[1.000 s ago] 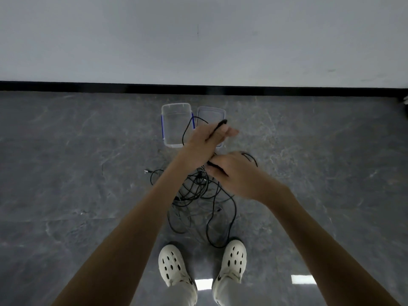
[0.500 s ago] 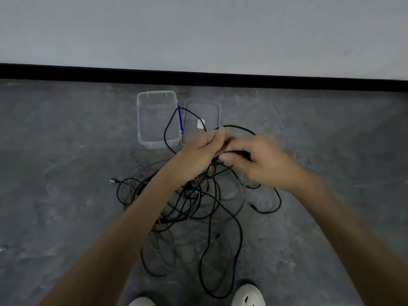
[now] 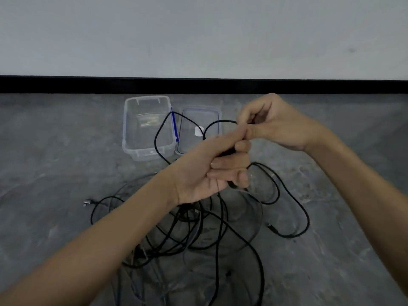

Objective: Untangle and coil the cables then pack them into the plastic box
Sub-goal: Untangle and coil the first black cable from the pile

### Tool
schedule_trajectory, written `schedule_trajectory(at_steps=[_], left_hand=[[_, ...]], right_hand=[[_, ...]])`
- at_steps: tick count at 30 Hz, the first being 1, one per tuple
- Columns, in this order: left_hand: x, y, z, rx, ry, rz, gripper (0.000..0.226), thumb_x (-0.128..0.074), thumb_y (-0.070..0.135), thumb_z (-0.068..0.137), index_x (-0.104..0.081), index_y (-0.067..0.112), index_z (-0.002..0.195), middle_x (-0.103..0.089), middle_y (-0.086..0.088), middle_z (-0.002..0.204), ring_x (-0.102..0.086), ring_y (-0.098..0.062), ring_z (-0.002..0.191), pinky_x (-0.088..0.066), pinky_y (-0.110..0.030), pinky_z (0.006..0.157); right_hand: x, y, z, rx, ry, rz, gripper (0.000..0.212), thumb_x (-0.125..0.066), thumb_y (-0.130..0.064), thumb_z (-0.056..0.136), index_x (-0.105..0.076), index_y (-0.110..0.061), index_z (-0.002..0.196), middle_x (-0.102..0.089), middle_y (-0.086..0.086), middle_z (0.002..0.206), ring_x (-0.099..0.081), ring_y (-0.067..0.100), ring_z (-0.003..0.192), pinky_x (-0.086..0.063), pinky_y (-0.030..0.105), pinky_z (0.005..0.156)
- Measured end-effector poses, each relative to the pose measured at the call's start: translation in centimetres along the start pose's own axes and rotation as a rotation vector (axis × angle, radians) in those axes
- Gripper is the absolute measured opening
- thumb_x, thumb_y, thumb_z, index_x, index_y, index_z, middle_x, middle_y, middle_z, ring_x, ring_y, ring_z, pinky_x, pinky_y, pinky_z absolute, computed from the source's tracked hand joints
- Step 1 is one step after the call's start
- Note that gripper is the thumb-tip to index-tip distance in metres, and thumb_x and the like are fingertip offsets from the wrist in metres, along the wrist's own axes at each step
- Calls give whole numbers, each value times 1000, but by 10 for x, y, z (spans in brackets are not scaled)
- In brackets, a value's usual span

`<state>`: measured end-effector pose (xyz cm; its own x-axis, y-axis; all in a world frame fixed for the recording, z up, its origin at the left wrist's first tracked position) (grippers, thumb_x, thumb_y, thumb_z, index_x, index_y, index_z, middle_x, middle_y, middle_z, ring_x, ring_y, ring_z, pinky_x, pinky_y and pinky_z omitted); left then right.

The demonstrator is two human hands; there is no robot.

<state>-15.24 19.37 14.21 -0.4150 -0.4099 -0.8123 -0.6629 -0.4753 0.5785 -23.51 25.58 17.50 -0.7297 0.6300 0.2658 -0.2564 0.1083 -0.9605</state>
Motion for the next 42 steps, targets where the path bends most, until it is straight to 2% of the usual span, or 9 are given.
schedule_trajectory(at_steps=[2, 10, 13, 18, 21, 26, 30, 35, 42], left_hand=[[-1, 1, -2, 36, -34, 13, 28, -45, 34, 96, -51, 14, 76, -32, 9, 42, -19, -7, 34, -53, -20, 63], [3, 11, -15, 118, -114, -4, 34, -50, 30, 97, -54, 17, 66, -29, 8, 49, -24, -8, 38, -49, -20, 75], [3, 28, -16, 55, -103, -53, 37, -51, 27, 97, -51, 16, 62, -29, 7, 48, -24, -10, 36, -50, -20, 73], [14, 48, -17, -78, -87, -242, 38, -47, 22, 98, -49, 12, 61, -30, 4, 45, -23, -10, 35, -49, -21, 67], [28, 59, -15, -283, 70, -233, 40, -47, 29, 97, -47, 16, 59, -34, 6, 39, -19, -9, 31, -51, -18, 59], [58, 77, -13, -555, 370, 26, 39, -33, 40, 101, -47, 16, 74, -30, 8, 49, -26, -5, 35, -48, -18, 57], [72, 76, -14, -590, 440, 371, 32, -36, 38, 99, -48, 14, 83, -32, 7, 58, -29, -8, 44, -48, -22, 64], [69, 109, -26, -675, 524, 624, 34, -27, 29, 106, -46, 13, 83, -32, 8, 56, -32, -8, 46, -43, -26, 70], [115, 105, -42, -542, 725, 960, 34, -33, 23, 107, -49, 11, 79, -36, 7, 59, -39, -8, 51, -40, -25, 62]], right_hand=[[-3, 5, 3, -8, -80, 70, 12, -74, -34, 73, -74, -23, 73, -69, -8, 69, -61, 4, 64, -47, 15, 63], [3, 9, 26, -80, -153, 87, 37, -82, -46, 66, -67, -14, 77, -57, 3, 63, -49, 5, 57, -42, 13, 58], [-9, 14, 38, -53, -74, 86, 49, -66, -48, 78, -70, 0, 85, -63, 25, 75, -60, 20, 72, -49, 18, 70], [-47, 42, 42, -168, 183, 386, 29, -46, -22, 98, -71, -8, 103, -68, 23, 109, -63, 24, 95, -54, 22, 78], [-79, 47, 35, -146, 146, 283, 18, -48, -21, 98, -65, -17, 93, -72, 10, 88, -63, 27, 83, -51, 19, 74], [-109, 73, 29, -201, 42, 7, 27, -36, -20, 105, -48, -11, 82, -54, 2, 62, -50, 18, 65, -45, 33, 76], [-111, 81, 17, -228, 36, 155, 20, -41, -14, 103, -51, -8, 87, -55, 1, 58, -49, 16, 58, -43, 23, 64], [-130, 121, -22, -430, 60, 285, 30, -44, -36, 99, -52, -15, 79, -37, -3, 48, -33, 10, 41, -44, 25, 54], [-99, 62, -36, -108, 206, -401, 41, -37, -47, 100, -58, -24, 74, -49, -15, 55, -45, 1, 52, -33, 13, 53]])
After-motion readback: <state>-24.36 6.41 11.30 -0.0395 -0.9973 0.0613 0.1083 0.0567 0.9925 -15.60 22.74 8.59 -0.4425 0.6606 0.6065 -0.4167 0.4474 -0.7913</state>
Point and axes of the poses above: each hand's wrist, its own z-axis towards the middle knuckle, its own x-axis out of the back of the hand, y = z × x, the point moved 7 cm from there along z, towards the middle knuckle
